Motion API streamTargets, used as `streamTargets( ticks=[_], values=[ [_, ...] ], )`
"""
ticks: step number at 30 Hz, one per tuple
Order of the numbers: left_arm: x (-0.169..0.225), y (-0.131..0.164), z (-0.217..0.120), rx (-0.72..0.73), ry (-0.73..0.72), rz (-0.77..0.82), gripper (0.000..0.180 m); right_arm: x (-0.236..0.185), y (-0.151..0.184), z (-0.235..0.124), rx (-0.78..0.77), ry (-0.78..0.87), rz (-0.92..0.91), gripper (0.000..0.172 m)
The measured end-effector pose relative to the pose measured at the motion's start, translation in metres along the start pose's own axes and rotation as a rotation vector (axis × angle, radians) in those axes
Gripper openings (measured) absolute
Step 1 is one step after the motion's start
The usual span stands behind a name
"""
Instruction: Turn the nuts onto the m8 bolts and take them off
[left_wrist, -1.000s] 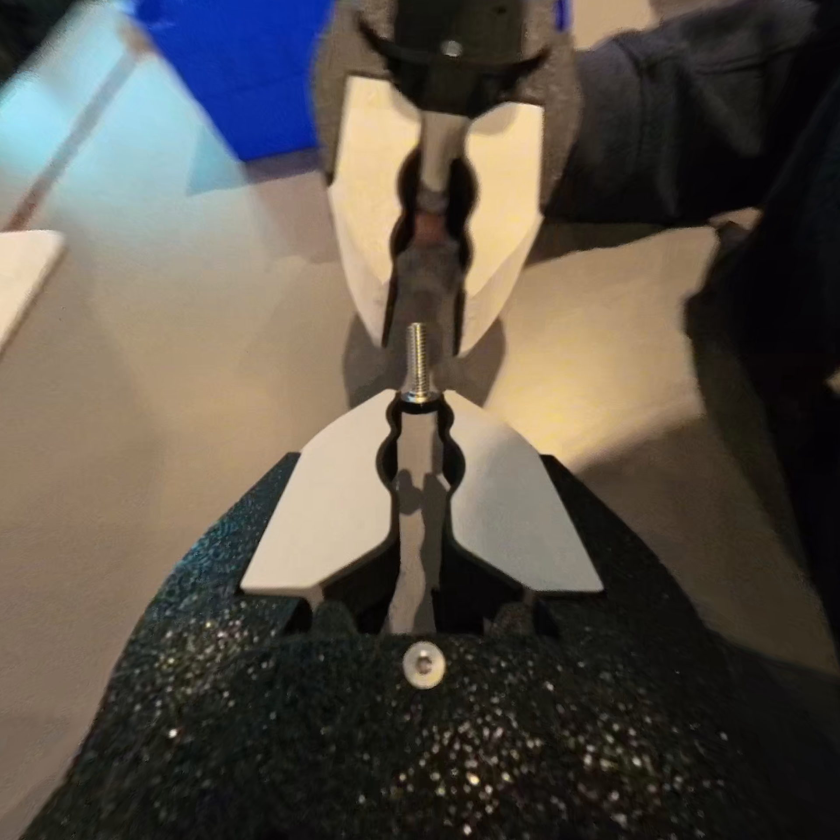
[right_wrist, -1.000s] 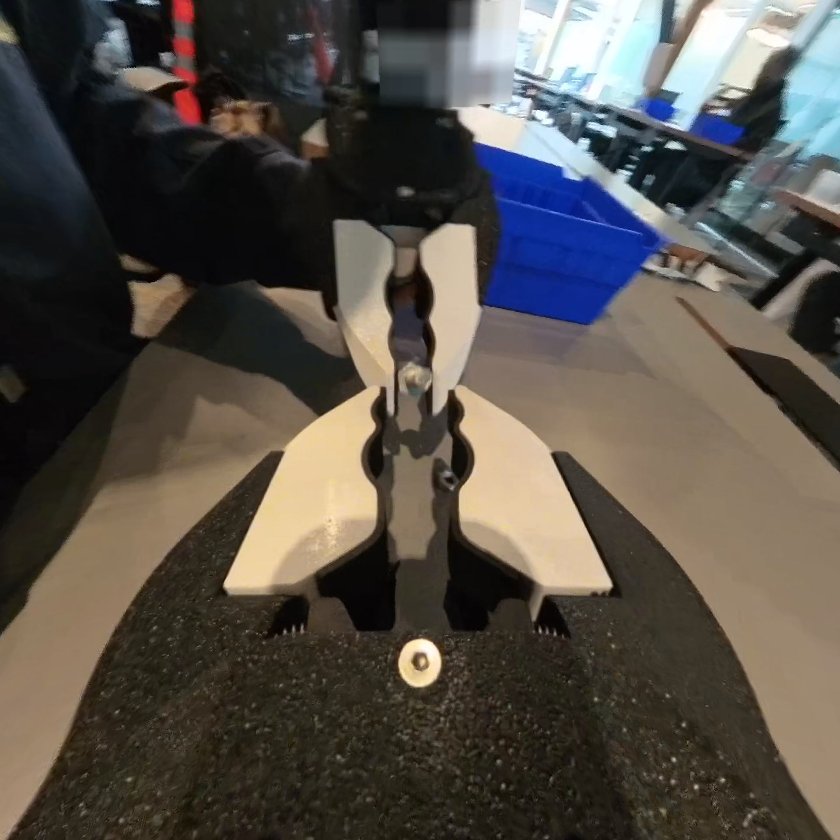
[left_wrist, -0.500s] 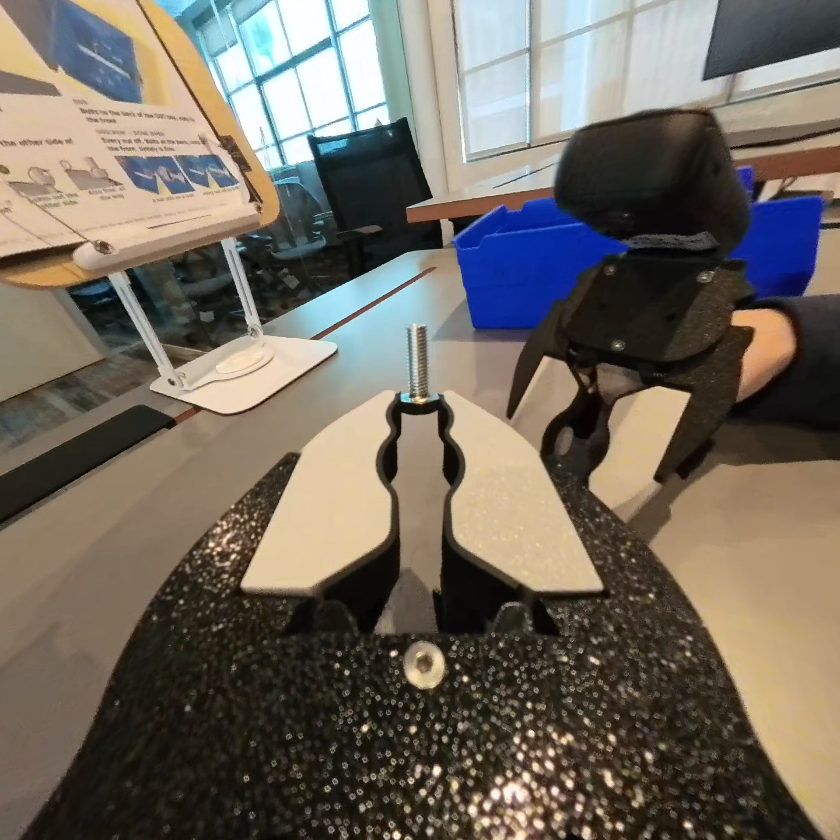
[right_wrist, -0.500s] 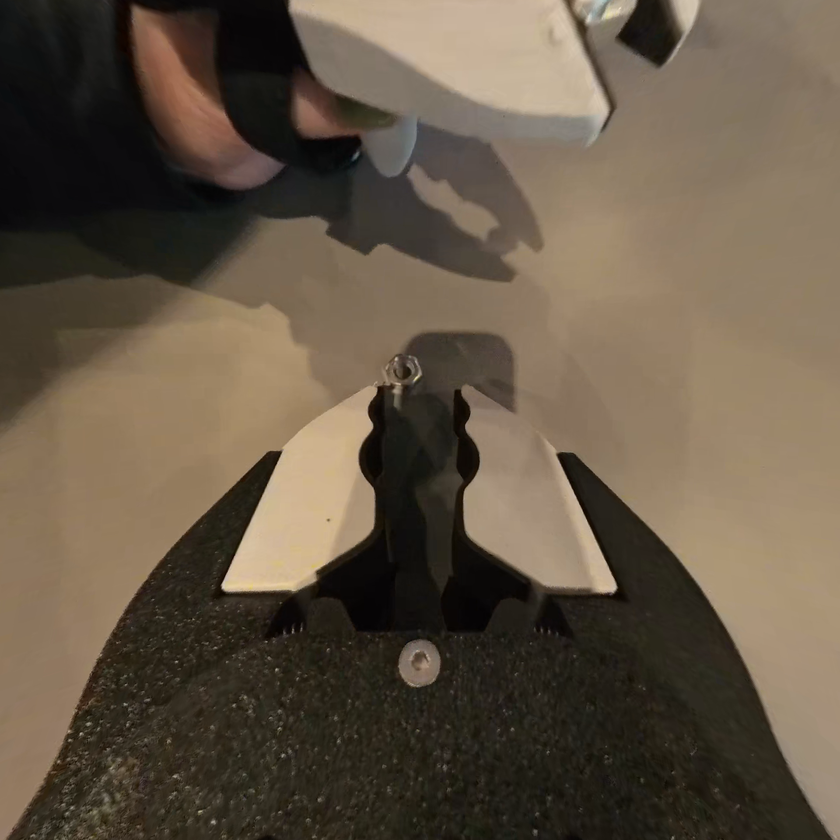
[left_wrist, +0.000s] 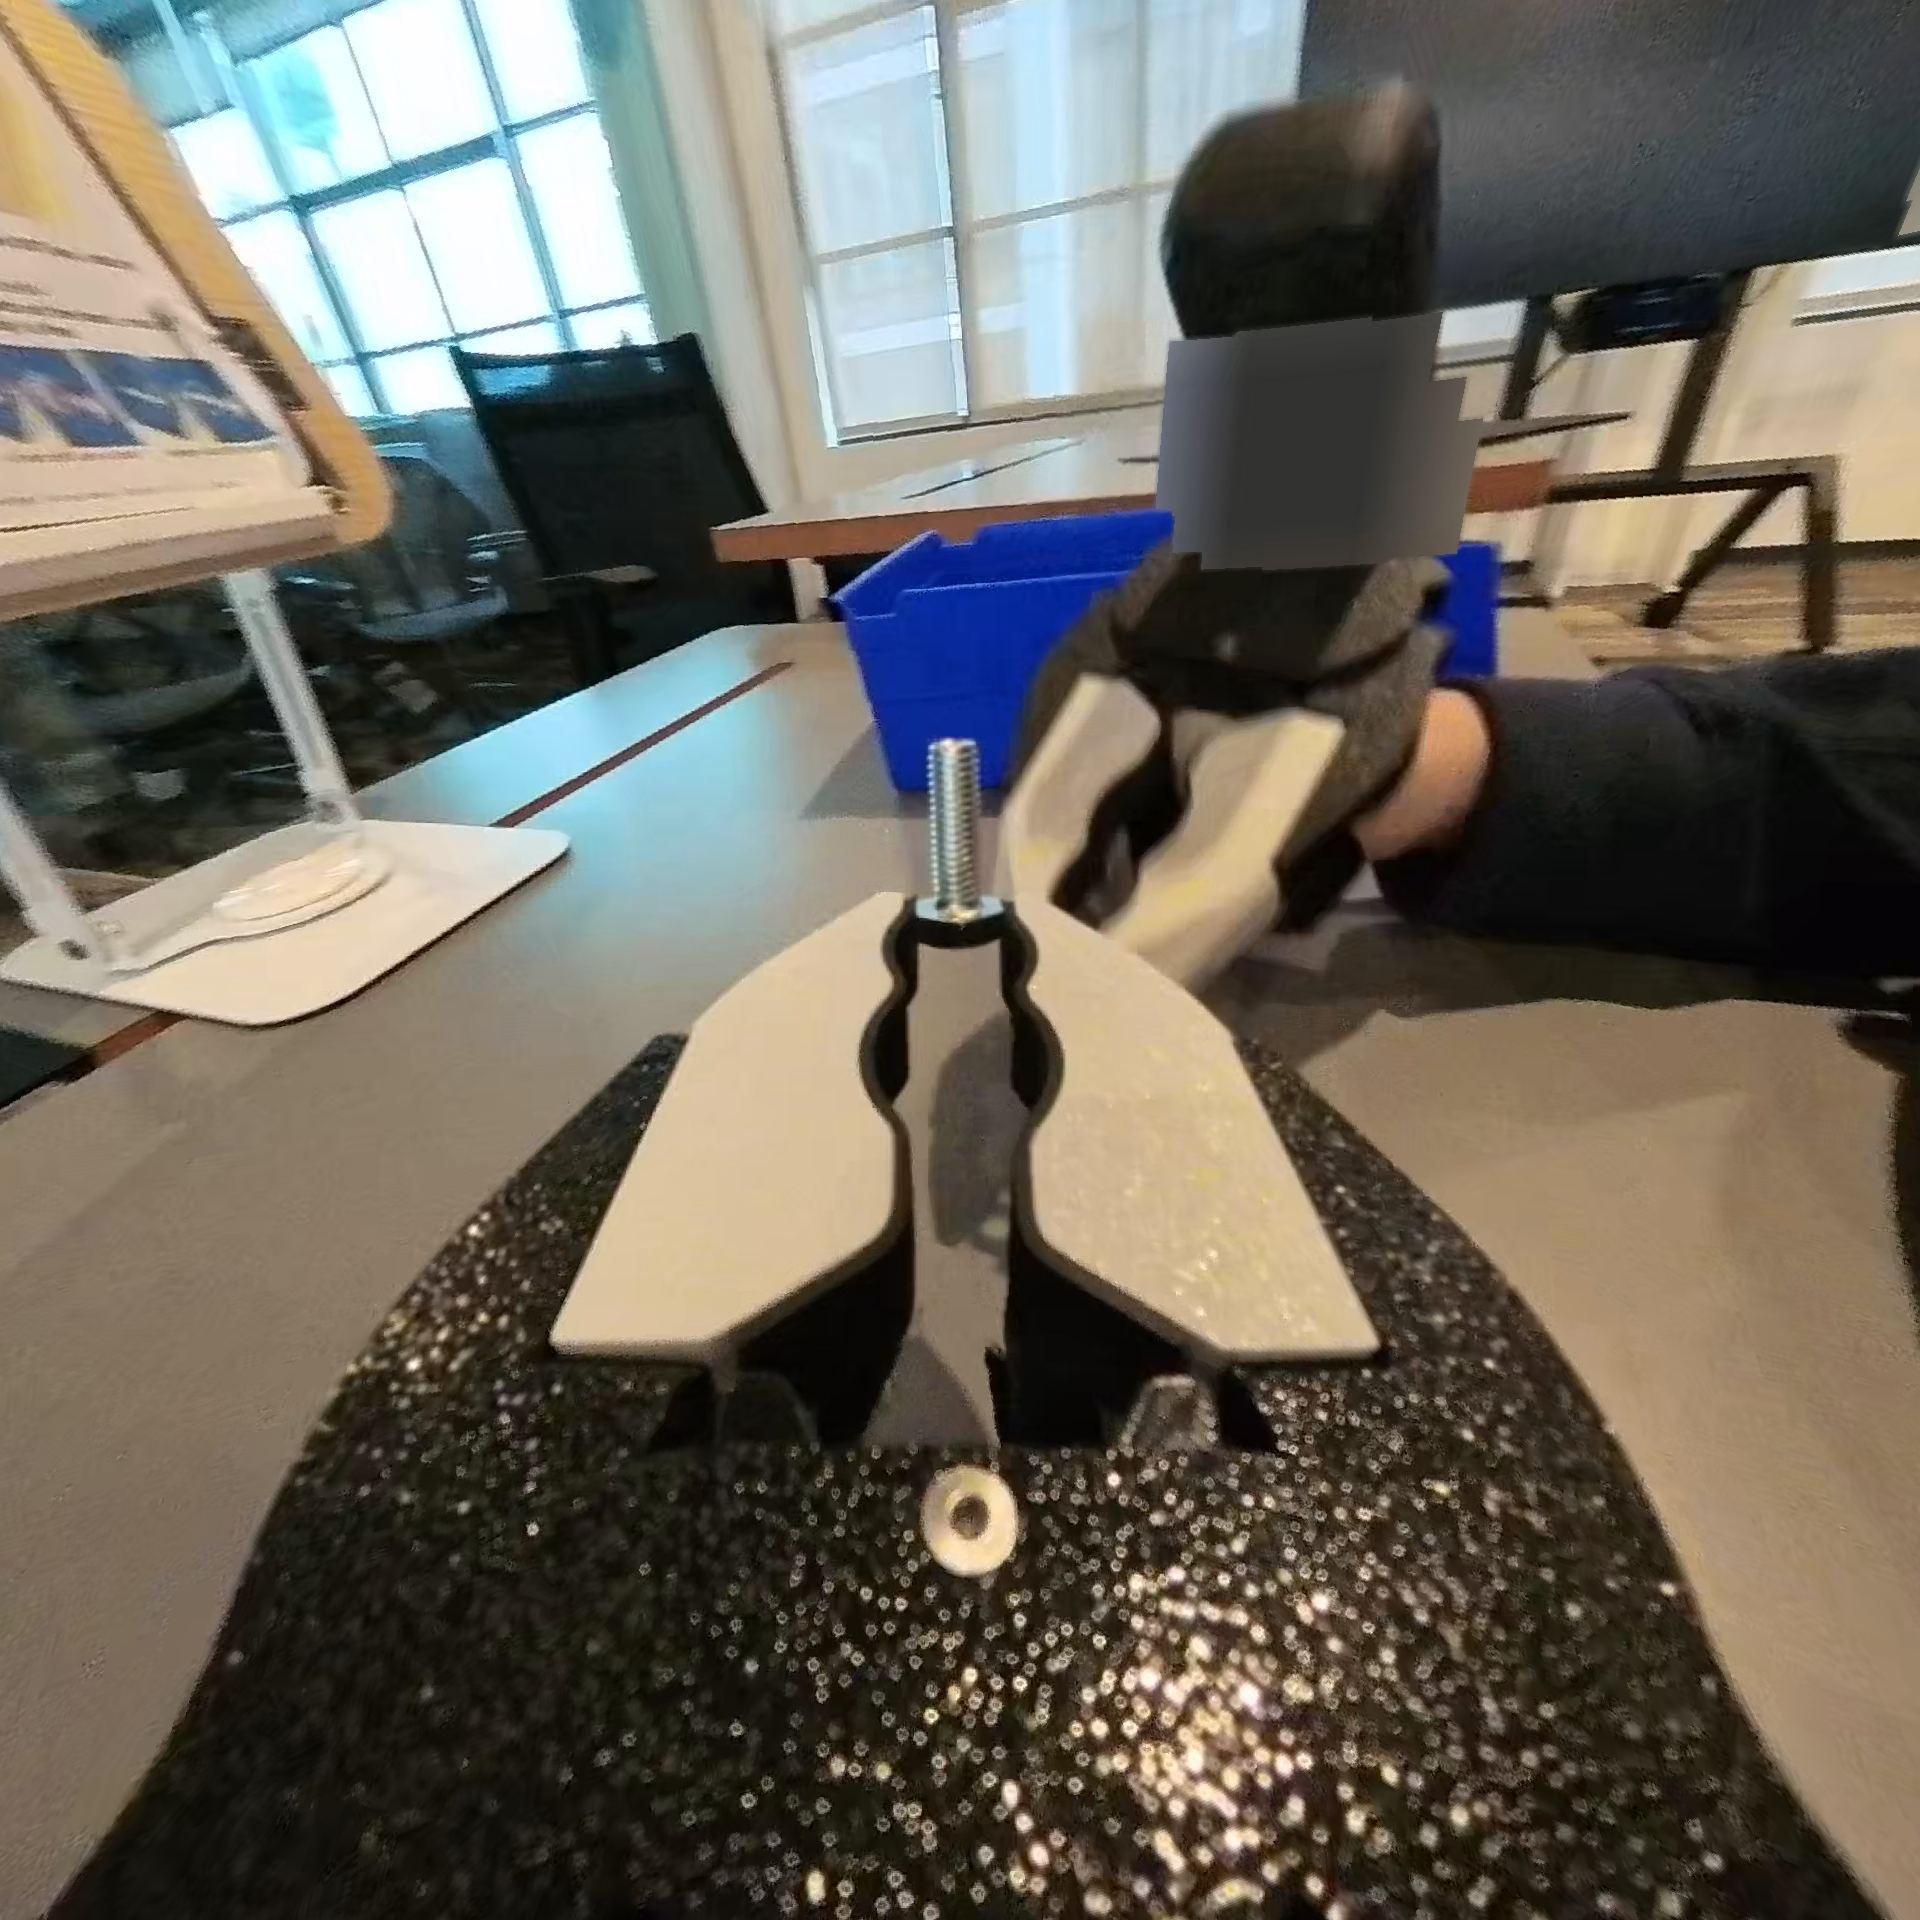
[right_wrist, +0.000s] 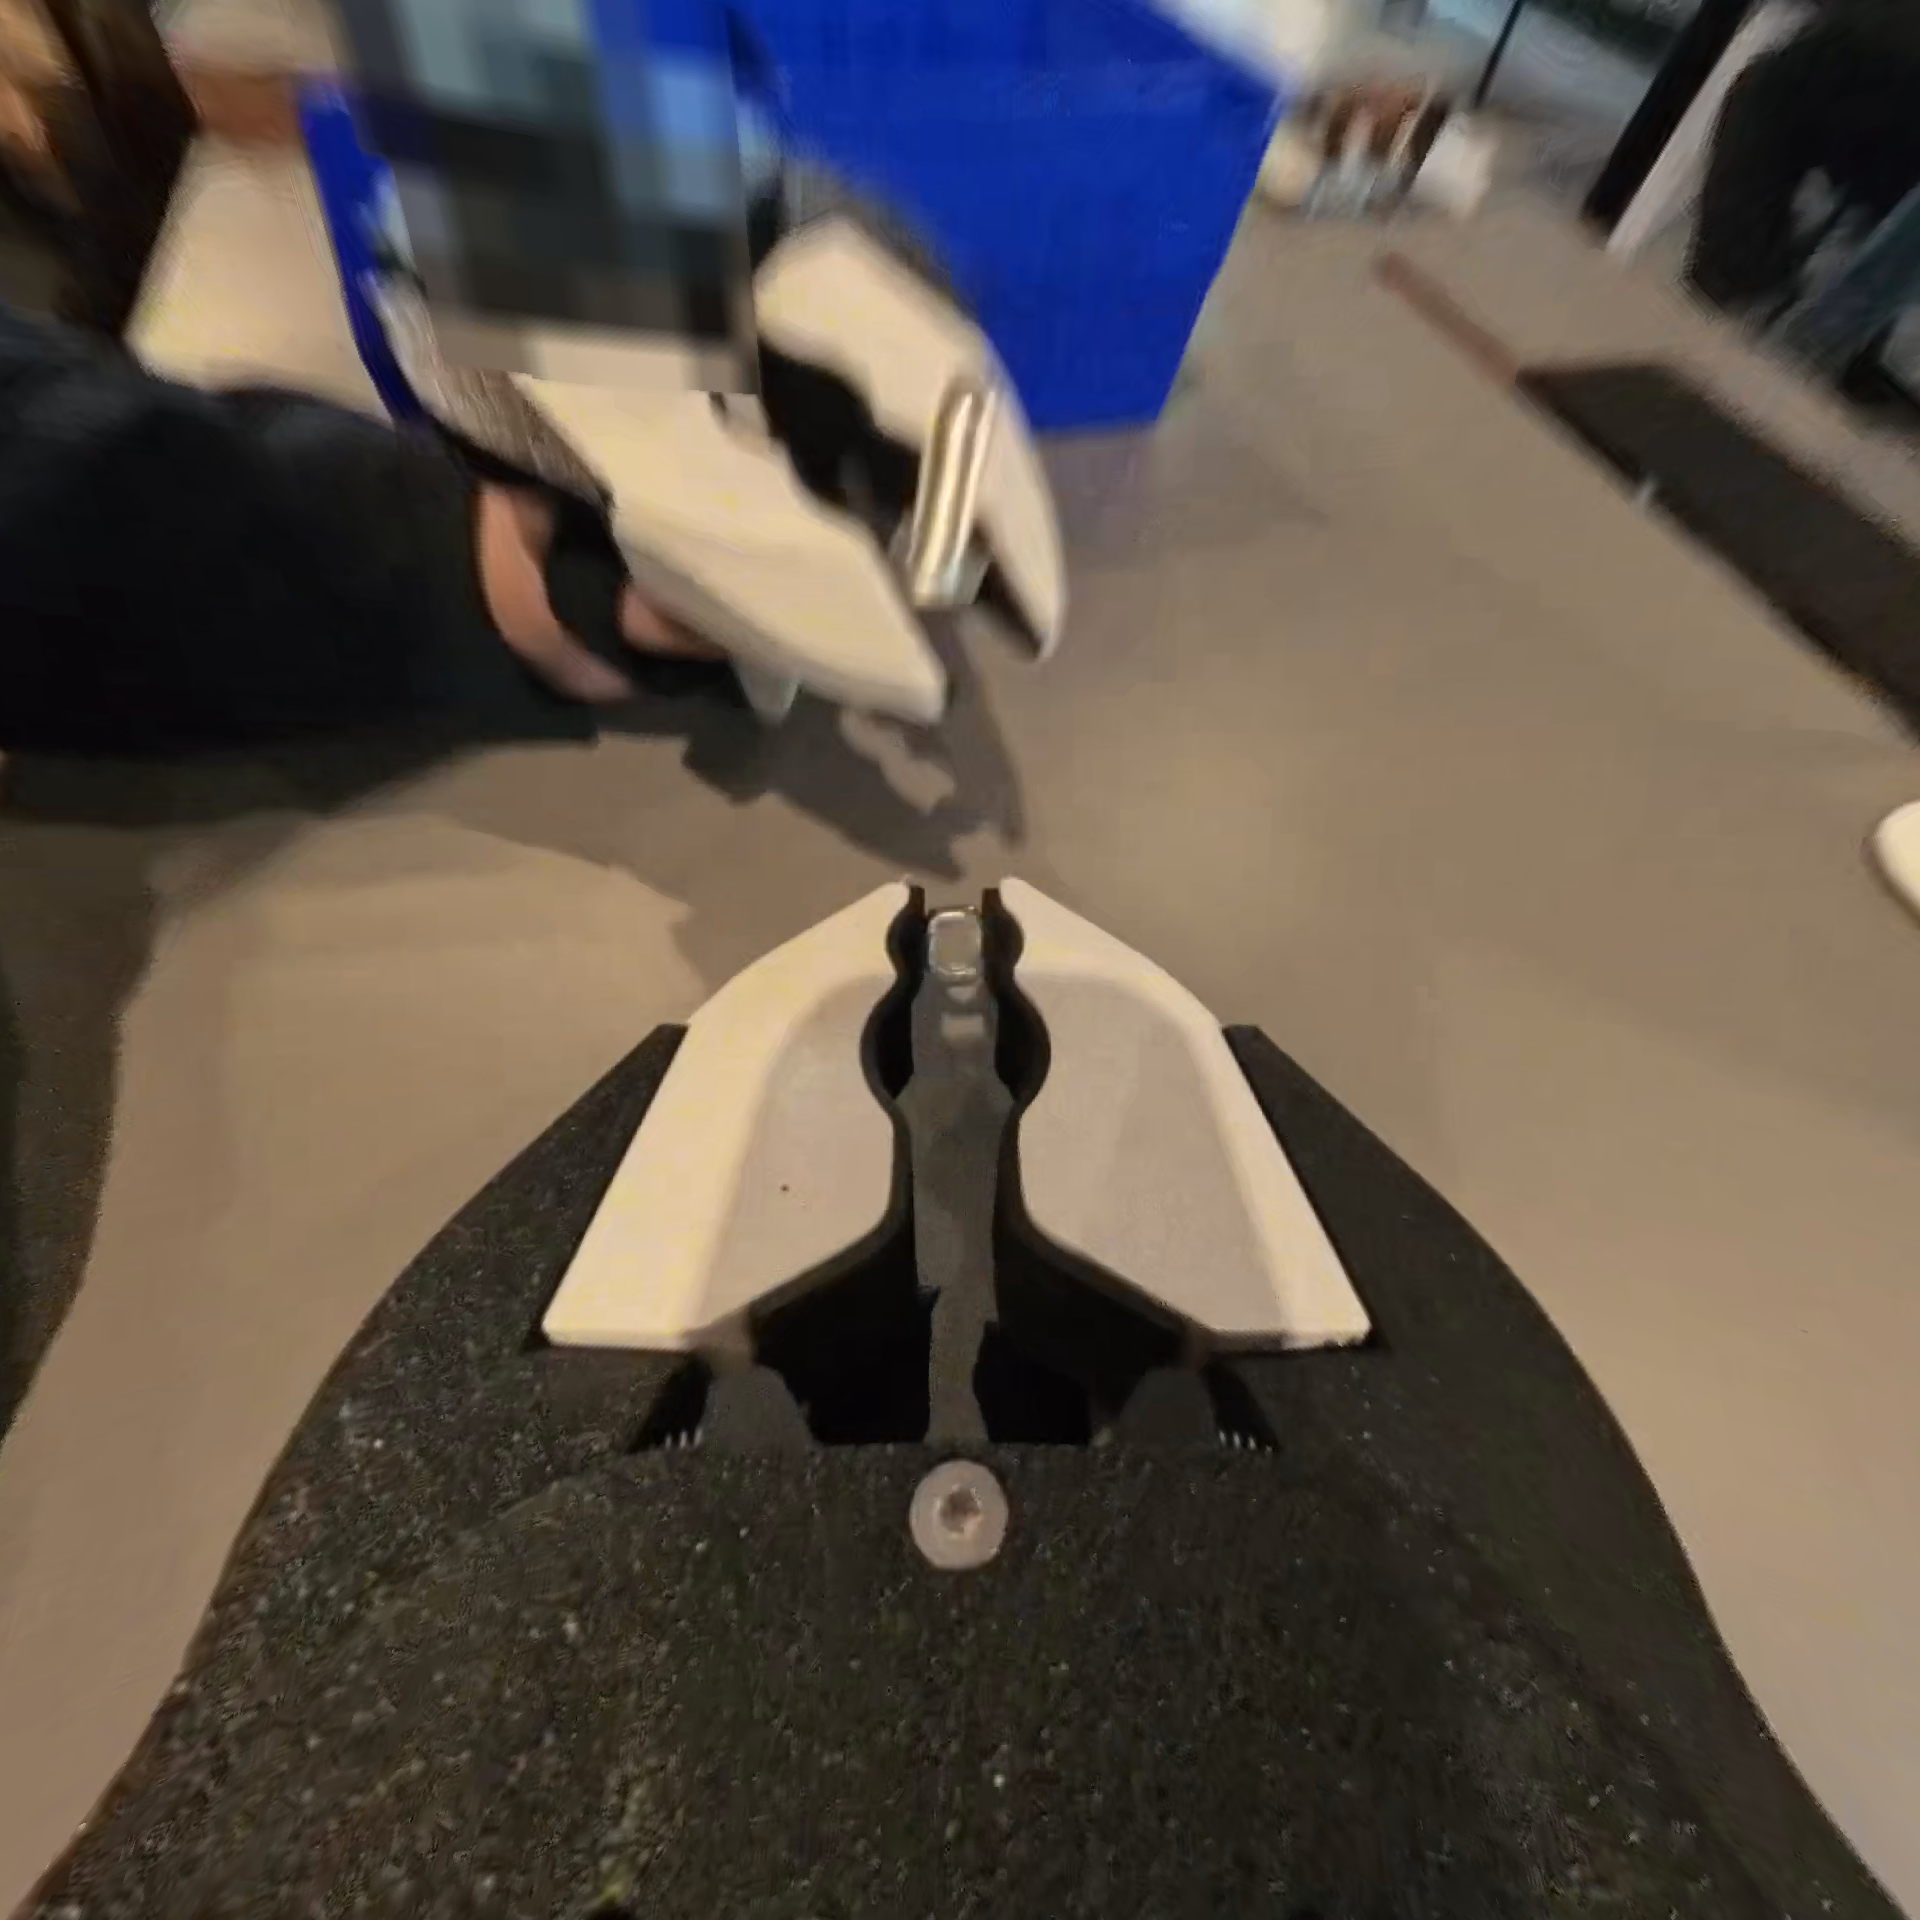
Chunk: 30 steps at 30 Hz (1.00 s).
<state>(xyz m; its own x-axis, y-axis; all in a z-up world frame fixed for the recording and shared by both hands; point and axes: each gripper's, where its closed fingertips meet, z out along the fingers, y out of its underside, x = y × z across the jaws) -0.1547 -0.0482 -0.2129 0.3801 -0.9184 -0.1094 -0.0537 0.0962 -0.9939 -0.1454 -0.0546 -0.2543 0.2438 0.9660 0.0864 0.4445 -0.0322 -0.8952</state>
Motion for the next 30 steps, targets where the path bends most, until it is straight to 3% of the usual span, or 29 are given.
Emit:
streamTargets(
  ticks=[3, 6, 24, 30],
  values=[
    [0.012, 0.003, 0.004, -0.025, 0.082, 0.004, 0.014, 0.003, -0.035, -0.034, 0.200, 0.005, 0.010, 0.010],
    [0.024, 0.006, 0.007, -0.044, 0.156, 0.019, 0.014, -0.002, -0.056, -0.050, 0.256, 0.000, -0.010, 0.010],
    [0.040, 0.015, 0.012, -0.112, 0.235, 0.073, 0.014, -0.022, -0.048, -0.030, -0.233, -0.085, -0.203, 0.009],
    [0.041, 0.010, 0.011, -0.077, 0.250, 0.051, 0.014, -0.025, -0.055, -0.028, -0.211, -0.125, -0.214, 0.009]
  ],
)
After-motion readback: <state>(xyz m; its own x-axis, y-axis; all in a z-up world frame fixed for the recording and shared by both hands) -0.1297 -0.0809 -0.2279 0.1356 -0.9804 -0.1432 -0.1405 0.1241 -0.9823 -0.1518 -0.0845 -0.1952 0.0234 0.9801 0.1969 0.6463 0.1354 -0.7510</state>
